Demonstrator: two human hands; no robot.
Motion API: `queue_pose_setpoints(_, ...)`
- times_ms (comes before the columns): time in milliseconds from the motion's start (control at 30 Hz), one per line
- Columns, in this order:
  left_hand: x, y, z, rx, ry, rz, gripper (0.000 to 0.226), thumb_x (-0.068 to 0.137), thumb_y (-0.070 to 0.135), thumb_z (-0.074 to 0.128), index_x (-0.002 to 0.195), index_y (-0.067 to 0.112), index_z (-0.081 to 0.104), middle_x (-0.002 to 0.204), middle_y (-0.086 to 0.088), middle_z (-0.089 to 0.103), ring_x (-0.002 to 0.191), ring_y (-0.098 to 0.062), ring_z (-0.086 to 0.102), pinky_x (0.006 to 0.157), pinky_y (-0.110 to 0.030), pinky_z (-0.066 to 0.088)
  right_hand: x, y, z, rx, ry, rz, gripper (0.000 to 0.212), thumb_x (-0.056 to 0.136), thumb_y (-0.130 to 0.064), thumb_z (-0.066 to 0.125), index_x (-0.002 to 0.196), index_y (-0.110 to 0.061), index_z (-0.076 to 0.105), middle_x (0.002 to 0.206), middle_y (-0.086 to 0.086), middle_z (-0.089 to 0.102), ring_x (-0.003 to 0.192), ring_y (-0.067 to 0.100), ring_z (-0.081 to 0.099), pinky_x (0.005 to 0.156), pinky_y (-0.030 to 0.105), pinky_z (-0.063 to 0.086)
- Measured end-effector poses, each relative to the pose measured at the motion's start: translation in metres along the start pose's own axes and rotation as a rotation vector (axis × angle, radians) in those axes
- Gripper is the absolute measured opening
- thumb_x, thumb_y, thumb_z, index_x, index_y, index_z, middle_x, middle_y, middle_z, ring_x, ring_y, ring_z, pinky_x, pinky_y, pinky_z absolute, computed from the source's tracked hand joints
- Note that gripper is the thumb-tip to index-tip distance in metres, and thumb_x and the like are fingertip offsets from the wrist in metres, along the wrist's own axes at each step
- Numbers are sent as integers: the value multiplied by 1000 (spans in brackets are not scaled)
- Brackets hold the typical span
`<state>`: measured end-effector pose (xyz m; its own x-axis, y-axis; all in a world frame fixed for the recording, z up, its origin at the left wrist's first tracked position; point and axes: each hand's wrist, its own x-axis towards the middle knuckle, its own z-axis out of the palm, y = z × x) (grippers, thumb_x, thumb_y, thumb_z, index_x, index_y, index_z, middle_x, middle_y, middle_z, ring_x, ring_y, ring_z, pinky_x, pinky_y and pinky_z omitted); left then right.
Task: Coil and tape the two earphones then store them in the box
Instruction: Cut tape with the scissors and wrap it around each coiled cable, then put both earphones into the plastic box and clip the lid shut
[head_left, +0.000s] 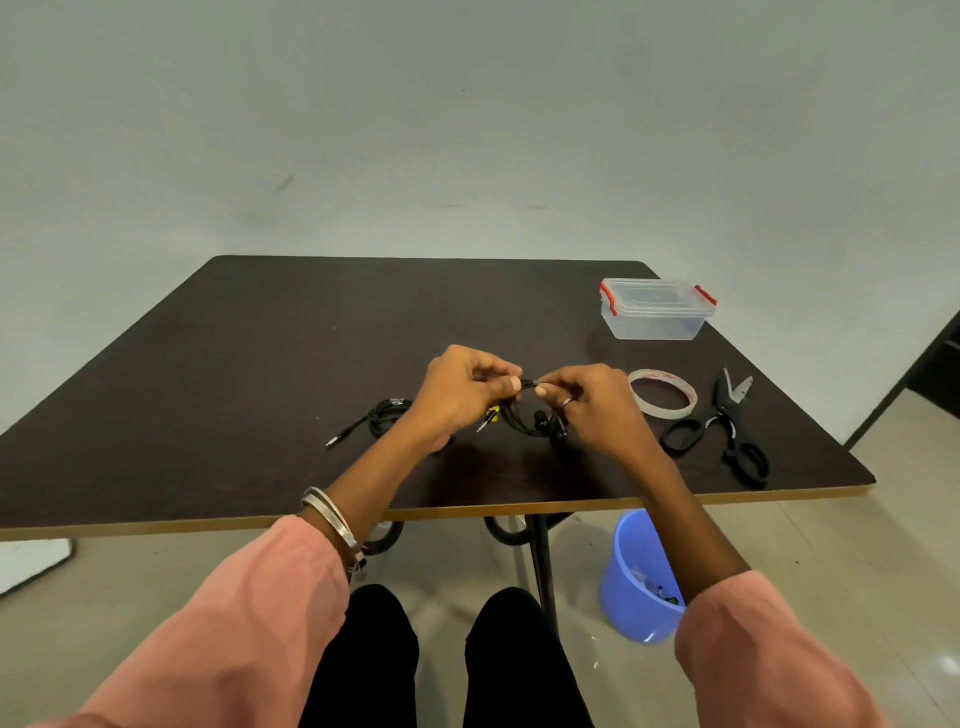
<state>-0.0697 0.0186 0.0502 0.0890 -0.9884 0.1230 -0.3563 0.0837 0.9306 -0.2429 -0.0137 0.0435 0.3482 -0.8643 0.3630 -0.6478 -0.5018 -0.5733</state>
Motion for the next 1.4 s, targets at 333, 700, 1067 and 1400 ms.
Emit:
queue_pose_setpoints(333, 2, -7, -30, -100, 174, -181, 11, 93, 7, 60, 95, 3, 70, 88, -15, 72, 74, -23, 72, 62, -28, 61, 16, 7, 27, 219, -93, 347, 19, 90, -22, 64, 89, -6, 75, 84, 11, 72, 74, 22, 65, 67, 34, 56)
queue_pose_setpoints(700, 21, -12, -32, -81, 227, -148, 9, 91, 9, 63, 91, 7, 72, 80, -7, 74, 67, -13, 69, 60, -21, 56, 25, 16, 21, -3, -91, 326, 37, 93, -33, 58, 83, -1, 72, 78, 15, 67, 71, 20, 60, 69, 32, 48)
queue_pose_setpoints(1067, 98, 21, 35, -261, 162, -156, 8, 91, 6, 61, 89, 7, 70, 76, -10, 73, 61, -13, 67, 56, -22, 52, 75, 72, -59, 274, 466, 516, 17, 90, -21, 63, 81, -8, 72, 70, 5, 70, 63, 15, 64, 69, 34, 57)
queue_pose_setpoints(1400, 184, 44, 132, -288, 12, -363, 18, 92, 15, 49, 75, 16, 57, 79, -2, 54, 78, -17, 48, 74, -32, 46, 125, 174, -100, 133, 566, 776, 51, 88, -35, 65, 127, -6, 49, 132, 14, 54, 119, 34, 54, 97, 40, 49)
